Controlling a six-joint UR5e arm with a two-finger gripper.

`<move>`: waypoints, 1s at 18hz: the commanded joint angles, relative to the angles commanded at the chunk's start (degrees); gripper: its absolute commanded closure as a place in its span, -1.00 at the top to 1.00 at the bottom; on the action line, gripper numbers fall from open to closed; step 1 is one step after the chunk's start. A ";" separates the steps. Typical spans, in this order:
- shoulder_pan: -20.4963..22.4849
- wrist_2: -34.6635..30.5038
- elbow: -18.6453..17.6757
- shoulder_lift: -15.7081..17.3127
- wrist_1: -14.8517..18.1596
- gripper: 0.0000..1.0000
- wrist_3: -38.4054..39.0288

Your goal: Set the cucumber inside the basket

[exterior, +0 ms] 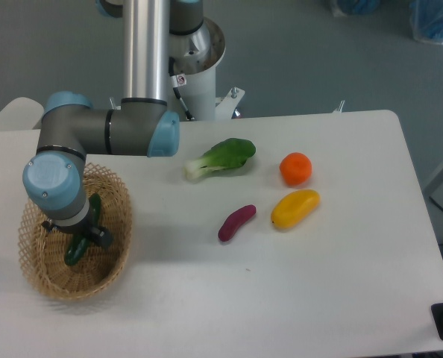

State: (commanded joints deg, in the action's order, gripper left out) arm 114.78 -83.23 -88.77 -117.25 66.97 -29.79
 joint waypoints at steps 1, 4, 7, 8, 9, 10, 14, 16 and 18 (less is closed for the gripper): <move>0.62 -0.17 0.00 0.09 -0.17 1.00 -0.09; 3.34 -1.66 0.79 0.26 -0.18 1.00 -2.98; 6.76 -3.42 1.58 0.88 -0.18 1.00 -7.02; 7.91 -3.60 2.02 0.71 -0.18 1.00 -8.25; 9.31 -3.60 2.54 0.53 -0.26 1.00 -9.65; 10.80 -3.60 2.98 0.35 -0.26 1.00 -11.41; 15.55 -3.52 5.62 -1.58 -0.26 1.00 -19.49; 17.14 -3.52 6.85 -2.46 -0.09 1.00 -25.20; 18.54 -3.52 7.82 -3.25 -0.09 1.00 -29.95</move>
State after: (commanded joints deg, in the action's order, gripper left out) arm 133.32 -86.75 -80.95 -120.49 66.88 -59.74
